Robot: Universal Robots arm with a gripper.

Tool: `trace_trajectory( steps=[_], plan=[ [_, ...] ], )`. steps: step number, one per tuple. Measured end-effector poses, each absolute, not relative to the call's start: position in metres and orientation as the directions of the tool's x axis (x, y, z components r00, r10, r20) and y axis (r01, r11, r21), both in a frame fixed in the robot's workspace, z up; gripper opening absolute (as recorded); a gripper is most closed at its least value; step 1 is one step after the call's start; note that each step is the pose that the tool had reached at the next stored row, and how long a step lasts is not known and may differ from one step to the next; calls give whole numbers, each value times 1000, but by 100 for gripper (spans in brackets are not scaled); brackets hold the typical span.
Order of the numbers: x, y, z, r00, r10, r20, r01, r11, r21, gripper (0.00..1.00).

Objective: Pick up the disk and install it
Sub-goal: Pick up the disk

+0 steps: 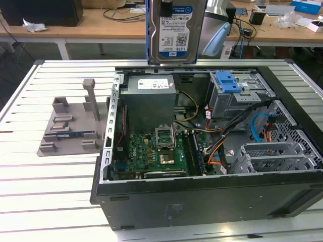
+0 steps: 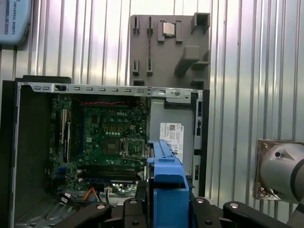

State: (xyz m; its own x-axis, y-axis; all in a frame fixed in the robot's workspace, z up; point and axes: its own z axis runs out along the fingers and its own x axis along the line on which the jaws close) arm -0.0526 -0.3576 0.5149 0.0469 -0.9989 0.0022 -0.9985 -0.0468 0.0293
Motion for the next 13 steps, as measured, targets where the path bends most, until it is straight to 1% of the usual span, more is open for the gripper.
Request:
trace_trajectory(
  steps=[13],
  plan=[
    [-48,-364,512,47,-999,2,-998,-47,29,37]
  ],
)
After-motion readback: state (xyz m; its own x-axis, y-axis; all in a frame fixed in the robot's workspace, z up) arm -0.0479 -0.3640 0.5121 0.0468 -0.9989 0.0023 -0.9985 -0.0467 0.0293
